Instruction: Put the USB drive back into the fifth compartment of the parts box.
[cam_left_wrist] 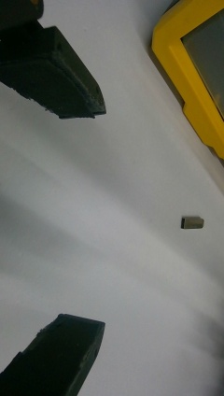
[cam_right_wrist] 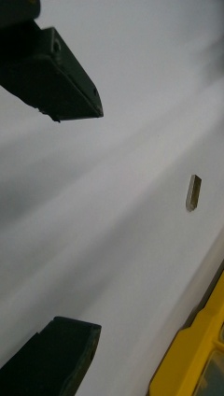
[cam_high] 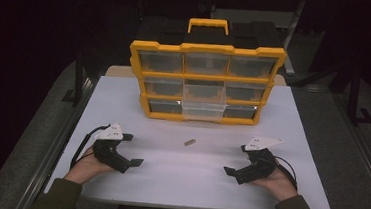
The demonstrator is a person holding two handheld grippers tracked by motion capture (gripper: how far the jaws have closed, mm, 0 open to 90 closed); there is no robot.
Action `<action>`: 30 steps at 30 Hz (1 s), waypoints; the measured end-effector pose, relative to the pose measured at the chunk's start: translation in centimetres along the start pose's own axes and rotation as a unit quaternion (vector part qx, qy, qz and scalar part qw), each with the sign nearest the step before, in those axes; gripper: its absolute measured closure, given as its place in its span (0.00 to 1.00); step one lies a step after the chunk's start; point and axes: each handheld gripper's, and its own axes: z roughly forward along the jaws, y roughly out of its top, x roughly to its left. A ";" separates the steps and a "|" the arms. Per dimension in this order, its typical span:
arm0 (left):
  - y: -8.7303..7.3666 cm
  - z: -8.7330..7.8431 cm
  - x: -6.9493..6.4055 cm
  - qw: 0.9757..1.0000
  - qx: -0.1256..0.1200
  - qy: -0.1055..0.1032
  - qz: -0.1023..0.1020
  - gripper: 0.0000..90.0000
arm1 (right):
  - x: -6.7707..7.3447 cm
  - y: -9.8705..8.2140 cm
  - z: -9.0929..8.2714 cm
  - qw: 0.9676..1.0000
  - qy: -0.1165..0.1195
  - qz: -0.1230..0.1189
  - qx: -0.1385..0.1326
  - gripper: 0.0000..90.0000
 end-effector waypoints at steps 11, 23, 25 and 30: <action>0.2 0.2 0.1 1.000 0.001 -0.006 0.003 0.00 | 0.0 -0.1 -0.2 1.000 0.002 0.001 -0.001 0.00; 0.9 0.5 0.3 1.000 -0.001 -0.010 0.006 0.00 | 0.1 -0.1 -0.3 1.000 0.005 0.001 -0.004 0.00; 0.9 0.6 0.3 1.000 -0.002 -0.010 0.006 0.00 | 0.1 -0.1 -0.3 1.000 0.006 0.001 -0.006 0.00; 1.2 0.8 0.4 1.000 0.000 -0.013 0.007 0.00 | 0.1 0.0 -0.3 1.000 0.007 0.001 -0.007 0.00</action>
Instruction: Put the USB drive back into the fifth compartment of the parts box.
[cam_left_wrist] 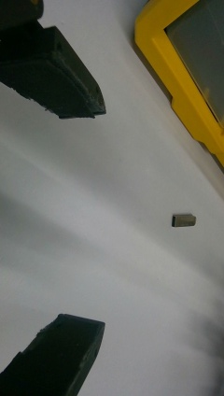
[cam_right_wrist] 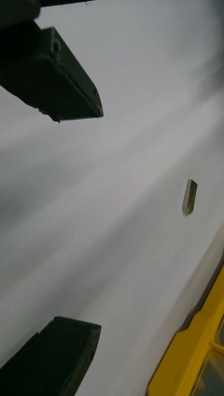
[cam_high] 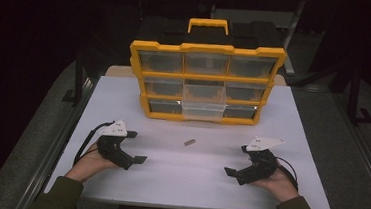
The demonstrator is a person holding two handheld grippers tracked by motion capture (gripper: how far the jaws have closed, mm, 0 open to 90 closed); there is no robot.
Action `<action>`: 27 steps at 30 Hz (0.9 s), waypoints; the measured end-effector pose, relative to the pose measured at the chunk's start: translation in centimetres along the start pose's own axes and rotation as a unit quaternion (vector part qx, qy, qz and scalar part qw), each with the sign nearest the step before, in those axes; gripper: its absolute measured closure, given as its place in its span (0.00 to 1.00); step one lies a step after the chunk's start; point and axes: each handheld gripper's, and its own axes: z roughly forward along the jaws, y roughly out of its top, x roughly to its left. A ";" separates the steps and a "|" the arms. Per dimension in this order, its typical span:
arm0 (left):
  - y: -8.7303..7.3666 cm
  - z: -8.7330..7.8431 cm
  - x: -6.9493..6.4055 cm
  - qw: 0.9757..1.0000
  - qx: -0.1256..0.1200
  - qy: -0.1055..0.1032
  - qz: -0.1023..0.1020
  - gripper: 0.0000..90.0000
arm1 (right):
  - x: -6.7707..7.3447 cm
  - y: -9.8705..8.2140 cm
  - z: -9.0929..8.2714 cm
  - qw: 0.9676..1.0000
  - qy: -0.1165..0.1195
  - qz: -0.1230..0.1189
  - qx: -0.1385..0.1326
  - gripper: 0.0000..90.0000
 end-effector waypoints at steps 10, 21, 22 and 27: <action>0.5 0.3 0.0 1.000 -0.005 -0.005 0.002 0.00 | 0.0 0.1 0.1 1.000 0.002 -0.001 -0.001 0.00; 1.0 1.0 0.1 1.000 -0.011 -0.011 0.001 0.00 | 0.0 0.1 0.1 1.000 0.005 0.000 -0.001 0.00; 1.1 1.1 0.1 1.000 -0.012 -0.011 0.002 0.00 | 0.0 0.1 0.1 1.000 0.005 -0.001 -0.001 0.00; 1.3 1.2 0.1 1.000 -0.017 -0.012 0.002 0.00 | 0.0 0.1 0.2 1.000 0.007 -0.001 -0.001 0.00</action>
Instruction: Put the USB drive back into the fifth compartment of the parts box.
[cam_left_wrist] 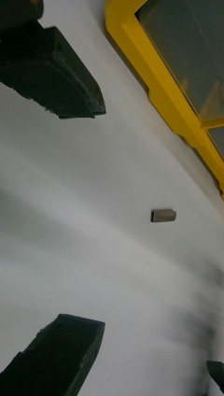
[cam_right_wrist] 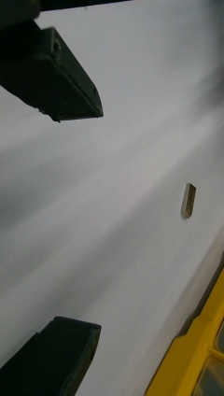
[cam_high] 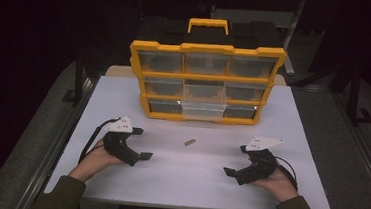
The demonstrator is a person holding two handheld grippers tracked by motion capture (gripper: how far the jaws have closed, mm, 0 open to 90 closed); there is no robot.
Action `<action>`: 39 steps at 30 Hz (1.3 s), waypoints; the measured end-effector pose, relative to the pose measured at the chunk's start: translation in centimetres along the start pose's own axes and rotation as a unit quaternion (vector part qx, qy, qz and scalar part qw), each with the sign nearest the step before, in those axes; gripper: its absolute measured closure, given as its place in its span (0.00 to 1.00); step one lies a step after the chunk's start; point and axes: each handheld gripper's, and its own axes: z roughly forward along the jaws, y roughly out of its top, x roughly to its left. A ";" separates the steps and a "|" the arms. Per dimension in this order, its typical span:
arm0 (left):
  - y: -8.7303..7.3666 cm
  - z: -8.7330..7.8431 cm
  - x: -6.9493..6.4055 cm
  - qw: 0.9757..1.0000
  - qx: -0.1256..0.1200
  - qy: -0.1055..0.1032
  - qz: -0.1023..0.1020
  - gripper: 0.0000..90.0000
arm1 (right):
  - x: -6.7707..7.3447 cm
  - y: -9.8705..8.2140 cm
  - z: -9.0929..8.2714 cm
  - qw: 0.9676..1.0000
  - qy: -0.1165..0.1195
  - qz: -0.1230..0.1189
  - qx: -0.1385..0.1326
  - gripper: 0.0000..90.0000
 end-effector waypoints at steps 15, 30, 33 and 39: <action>0.6 0.7 -0.1 1.000 0.004 -0.012 0.006 0.00 | 0.1 0.0 0.0 1.000 0.003 -0.002 0.000 0.00; 1.2 1.5 -0.1 1.000 -0.005 -0.021 0.005 0.00 | 0.1 0.1 0.0 1.000 0.004 -0.002 -0.002 0.00; 1.2 1.5 0.0 1.000 -0.007 -0.020 0.003 0.00 | 0.1 0.1 0.0 1.000 0.004 -0.001 -0.002 0.00; 1.5 1.5 0.0 1.000 -0.011 -0.020 0.001 0.00 | 0.1 0.2 0.0 1.000 0.004 -0.001 -0.001 0.00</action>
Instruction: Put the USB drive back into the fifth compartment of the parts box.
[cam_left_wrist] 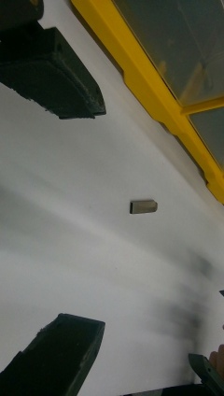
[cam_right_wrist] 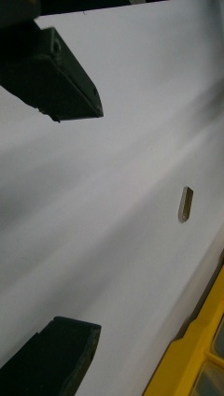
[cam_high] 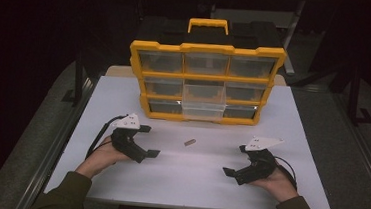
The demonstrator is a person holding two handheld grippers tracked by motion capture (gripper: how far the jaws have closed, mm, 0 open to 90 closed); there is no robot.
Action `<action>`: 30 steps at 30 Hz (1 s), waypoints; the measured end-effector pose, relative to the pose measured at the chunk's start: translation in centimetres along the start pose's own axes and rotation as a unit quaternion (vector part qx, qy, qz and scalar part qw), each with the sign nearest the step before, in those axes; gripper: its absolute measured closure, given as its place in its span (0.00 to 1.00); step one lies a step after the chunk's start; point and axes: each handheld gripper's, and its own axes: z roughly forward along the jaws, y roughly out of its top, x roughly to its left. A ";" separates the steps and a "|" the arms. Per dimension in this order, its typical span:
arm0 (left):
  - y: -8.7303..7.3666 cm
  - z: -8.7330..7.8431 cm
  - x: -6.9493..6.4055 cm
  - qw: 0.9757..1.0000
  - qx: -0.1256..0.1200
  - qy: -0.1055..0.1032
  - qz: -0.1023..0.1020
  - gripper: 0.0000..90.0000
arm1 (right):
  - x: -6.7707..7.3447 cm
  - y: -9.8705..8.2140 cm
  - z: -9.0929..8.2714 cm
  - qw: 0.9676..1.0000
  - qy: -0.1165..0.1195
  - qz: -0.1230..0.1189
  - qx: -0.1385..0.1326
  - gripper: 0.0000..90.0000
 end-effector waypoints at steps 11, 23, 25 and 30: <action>0.7 0.6 -0.1 1.000 -0.002 0.000 0.009 0.00 | -0.1 0.0 -0.1 1.000 -0.001 0.002 -0.002 0.00; 1.1 1.6 -0.1 1.000 -0.001 -0.007 0.016 0.00 | -0.1 0.0 -0.1 1.000 0.001 0.003 -0.002 0.00; 1.2 1.7 -0.1 1.000 -0.001 -0.007 0.016 0.00 | -0.1 0.0 -0.1 1.000 0.001 0.003 -0.002 0.00; 1.4 2.1 0.0 1.000 -0.001 -0.008 0.016 0.00 | -0.1 0.0 0.0 1.000 0.002 0.003 -0.001 0.00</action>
